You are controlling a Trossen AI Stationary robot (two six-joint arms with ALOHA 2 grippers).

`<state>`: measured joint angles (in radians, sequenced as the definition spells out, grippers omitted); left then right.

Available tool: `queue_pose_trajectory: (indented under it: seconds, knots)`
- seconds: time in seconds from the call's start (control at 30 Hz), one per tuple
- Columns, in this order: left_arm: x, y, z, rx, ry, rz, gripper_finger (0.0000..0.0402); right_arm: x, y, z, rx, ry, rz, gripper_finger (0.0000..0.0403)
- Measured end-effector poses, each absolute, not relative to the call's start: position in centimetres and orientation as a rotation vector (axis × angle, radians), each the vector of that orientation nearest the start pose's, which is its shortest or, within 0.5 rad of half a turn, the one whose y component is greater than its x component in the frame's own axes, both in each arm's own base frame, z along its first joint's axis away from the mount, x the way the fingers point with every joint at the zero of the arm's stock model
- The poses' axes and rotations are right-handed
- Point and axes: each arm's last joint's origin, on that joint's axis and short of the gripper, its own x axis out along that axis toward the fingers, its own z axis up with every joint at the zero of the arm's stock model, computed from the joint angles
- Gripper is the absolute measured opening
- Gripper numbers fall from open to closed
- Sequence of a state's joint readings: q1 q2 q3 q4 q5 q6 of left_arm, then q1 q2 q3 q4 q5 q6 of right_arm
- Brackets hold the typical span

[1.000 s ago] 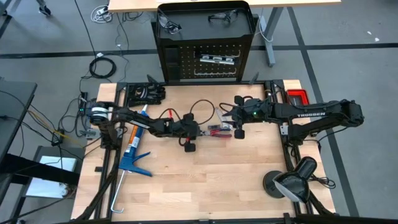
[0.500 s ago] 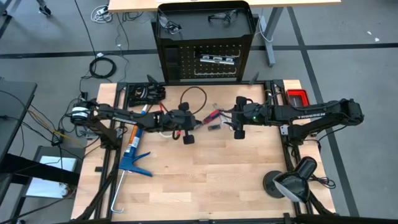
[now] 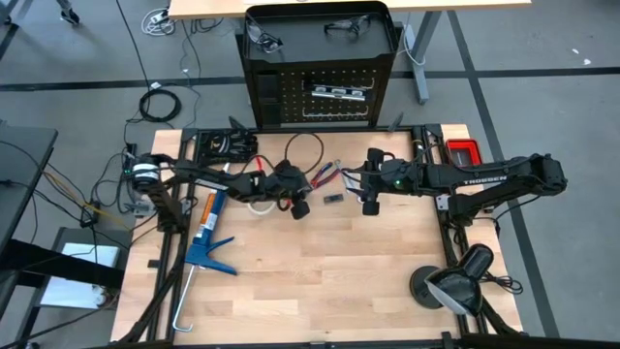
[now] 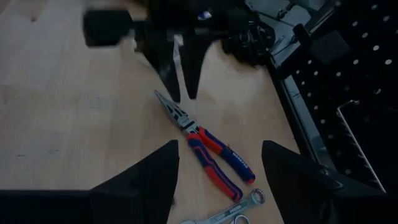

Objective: Hang tools onto peg board
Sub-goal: Put the pliers on the peg board bin

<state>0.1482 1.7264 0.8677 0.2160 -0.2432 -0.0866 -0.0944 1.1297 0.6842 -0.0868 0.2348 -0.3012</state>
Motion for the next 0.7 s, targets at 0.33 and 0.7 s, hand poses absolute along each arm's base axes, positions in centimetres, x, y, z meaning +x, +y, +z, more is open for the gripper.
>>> queue_pose_trajectory:
  seconds: [0.33, 0.7]
  knots:
    - [34.6, 7.4, 12.2, -0.114, 0.658, 0.47, 0.0281, 23.5, -2.9, 24.2, -0.322, 0.576, -0.241, 0.0234]
    - [34.8, 8.1, 11.1, -0.121, 0.664, 0.485, 0.0304, 23.5, -2.9, 24.2, -0.322, 0.574, -0.241, 0.0231]
